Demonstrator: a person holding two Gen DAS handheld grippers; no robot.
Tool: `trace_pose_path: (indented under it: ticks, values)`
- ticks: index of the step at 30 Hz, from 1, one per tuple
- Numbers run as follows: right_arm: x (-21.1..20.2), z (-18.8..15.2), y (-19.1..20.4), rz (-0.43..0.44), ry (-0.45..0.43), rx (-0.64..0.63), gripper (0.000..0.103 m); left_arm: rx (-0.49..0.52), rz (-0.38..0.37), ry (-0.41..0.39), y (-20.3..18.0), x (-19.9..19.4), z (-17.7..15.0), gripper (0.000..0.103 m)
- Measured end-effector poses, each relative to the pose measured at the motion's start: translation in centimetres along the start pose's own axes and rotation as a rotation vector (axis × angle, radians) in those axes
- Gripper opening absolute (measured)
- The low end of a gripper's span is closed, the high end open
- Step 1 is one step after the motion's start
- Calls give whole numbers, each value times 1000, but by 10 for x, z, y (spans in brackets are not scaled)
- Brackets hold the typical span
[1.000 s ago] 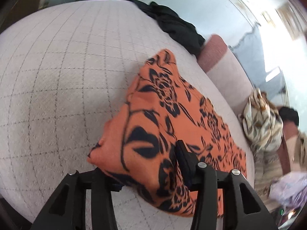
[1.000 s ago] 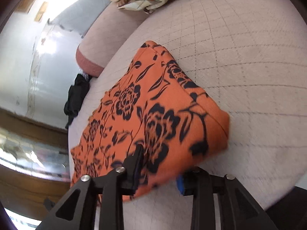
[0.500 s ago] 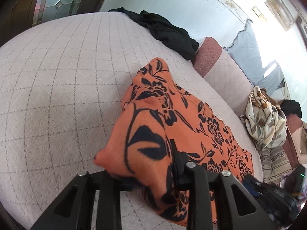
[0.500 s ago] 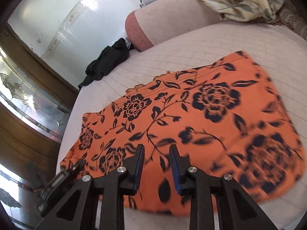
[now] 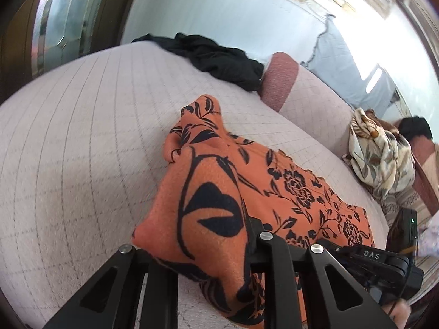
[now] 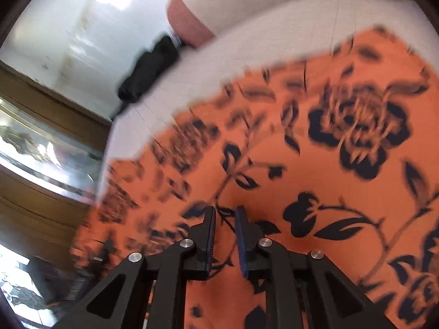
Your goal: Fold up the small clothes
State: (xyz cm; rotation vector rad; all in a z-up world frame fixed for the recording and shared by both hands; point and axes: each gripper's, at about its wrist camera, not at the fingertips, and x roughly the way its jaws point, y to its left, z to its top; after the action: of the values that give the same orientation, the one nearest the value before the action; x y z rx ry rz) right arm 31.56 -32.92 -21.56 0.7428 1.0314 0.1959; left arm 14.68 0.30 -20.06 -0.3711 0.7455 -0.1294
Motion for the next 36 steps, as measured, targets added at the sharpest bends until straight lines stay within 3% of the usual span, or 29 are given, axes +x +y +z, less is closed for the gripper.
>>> trace_pose_path:
  ticks: [3, 6, 9, 12, 13, 15, 16, 19, 21, 25, 30, 34, 36]
  values:
    - [-3, 5, 2, 22, 27, -29, 16, 78, -1, -21, -15, -6, 3, 20]
    - [-8, 10, -15, 111, 65, 69, 16, 174, -6, -47, -39, -15, 4, 20]
    - [-19, 16, -19, 143, 55, 73, 18, 243, -40, -55, -69, -21, 6, 20]
    - [-37, 25, -26, 229, 43, 62, 19, 309, -78, -35, -102, -23, 3, 19]
    - [-43, 29, -32, 274, 38, 77, 25, 332, -86, -26, -113, -21, 0, 19]
    - [-51, 35, -44, 345, 29, 119, 56, 377, -100, -8, -137, -17, -7, 19]
    - [-55, 39, -53, 400, 21, 157, 82, 400, -110, 2, -149, -13, -12, 19]
    - [-63, 48, -71, 532, 19, 221, 84, 467, -133, 46, -180, 2, -31, 19]
    - [-63, 55, -84, 565, 34, 257, 84, 520, -136, 96, -198, 16, -49, 19]
    - [-51, 74, -98, 592, 82, 303, 84, 570, -109, 186, -210, 41, -74, 19]
    - [-23, 103, -106, 549, 153, 298, 83, 652, -81, 175, -216, 41, -82, 19]
    - [-7, 110, -78, 466, 171, 210, 83, 666, -69, 180, -219, 42, -82, 19]
    - [2, 109, -65, 383, 169, 144, 76, 687, -55, 174, -225, 44, -86, 19]
